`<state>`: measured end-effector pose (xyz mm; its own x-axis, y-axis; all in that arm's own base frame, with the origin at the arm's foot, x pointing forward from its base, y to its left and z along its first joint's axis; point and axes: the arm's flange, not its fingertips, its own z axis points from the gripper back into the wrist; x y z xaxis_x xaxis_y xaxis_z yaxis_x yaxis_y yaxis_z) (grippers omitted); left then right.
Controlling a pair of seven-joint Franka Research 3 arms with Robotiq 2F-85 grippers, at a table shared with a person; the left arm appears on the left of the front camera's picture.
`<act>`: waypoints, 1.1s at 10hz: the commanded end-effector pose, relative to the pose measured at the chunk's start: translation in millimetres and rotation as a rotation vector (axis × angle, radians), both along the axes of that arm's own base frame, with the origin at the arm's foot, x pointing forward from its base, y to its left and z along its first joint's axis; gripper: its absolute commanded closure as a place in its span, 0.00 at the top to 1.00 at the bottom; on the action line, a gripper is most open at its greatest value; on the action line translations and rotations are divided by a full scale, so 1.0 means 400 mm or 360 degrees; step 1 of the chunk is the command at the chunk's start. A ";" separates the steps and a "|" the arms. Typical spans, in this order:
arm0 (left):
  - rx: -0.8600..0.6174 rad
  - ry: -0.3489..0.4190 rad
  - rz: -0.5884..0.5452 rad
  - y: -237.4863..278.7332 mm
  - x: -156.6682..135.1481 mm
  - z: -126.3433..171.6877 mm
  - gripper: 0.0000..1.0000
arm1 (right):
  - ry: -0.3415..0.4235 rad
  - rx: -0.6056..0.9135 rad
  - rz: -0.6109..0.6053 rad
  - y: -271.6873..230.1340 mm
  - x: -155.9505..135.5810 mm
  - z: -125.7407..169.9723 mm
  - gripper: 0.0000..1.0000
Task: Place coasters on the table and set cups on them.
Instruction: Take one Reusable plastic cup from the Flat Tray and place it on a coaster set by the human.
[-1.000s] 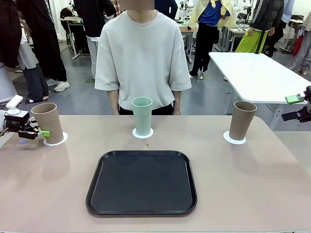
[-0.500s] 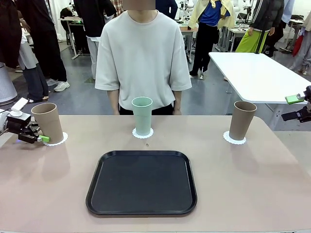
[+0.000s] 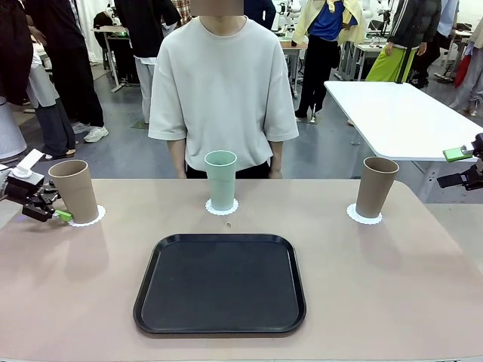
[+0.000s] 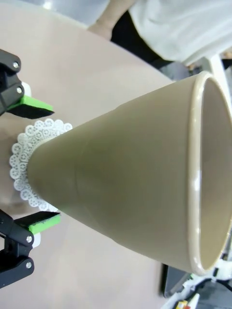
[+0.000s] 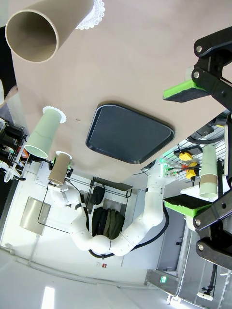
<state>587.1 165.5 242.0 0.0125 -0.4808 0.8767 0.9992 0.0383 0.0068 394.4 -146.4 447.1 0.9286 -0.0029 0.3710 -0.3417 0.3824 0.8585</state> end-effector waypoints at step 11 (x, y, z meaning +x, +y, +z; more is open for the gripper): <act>0.0865 -0.0489 0.0079 0.010 -0.224 0.381 1.00 | -0.0005 0.0014 -0.0004 0.003 0.000 -0.003 1.00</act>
